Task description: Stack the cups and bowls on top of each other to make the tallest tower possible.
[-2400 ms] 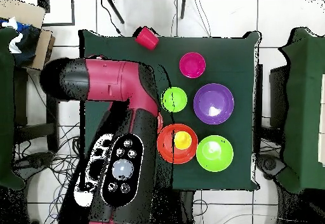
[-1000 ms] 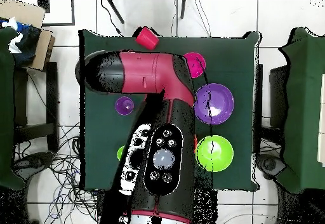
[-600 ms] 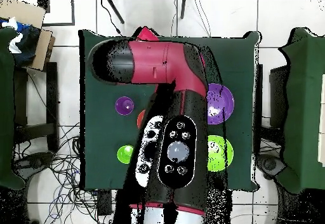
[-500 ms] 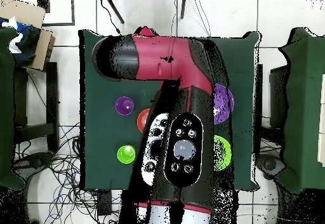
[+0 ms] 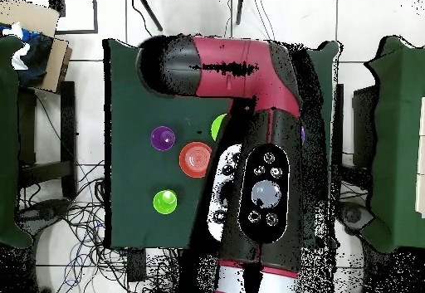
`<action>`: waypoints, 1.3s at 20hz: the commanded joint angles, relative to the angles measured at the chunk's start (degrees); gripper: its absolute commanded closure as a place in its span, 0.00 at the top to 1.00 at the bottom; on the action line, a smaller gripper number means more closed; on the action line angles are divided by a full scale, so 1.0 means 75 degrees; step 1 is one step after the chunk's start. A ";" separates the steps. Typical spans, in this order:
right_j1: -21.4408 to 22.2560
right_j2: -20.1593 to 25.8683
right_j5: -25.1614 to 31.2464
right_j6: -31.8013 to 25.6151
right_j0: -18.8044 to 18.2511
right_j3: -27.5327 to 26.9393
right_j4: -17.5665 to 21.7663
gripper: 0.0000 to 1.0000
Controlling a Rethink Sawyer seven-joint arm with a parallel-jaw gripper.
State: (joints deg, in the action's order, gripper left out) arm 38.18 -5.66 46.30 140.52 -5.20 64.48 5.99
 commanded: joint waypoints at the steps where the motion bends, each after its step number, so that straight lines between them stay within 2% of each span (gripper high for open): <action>1: -0.0405 0.0997 0.0719 -0.2296 -0.0153 0.0129 0.0738 1.00; 7: -0.0375 0.1070 0.0689 -0.2405 -0.0249 0.0178 0.0778 1.00; 26: -0.0316 0.1628 0.0547 -0.3014 -0.0966 0.0247 0.1260 1.00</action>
State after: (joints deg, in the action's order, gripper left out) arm 38.09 -0.58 46.30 138.02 -10.13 64.49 10.04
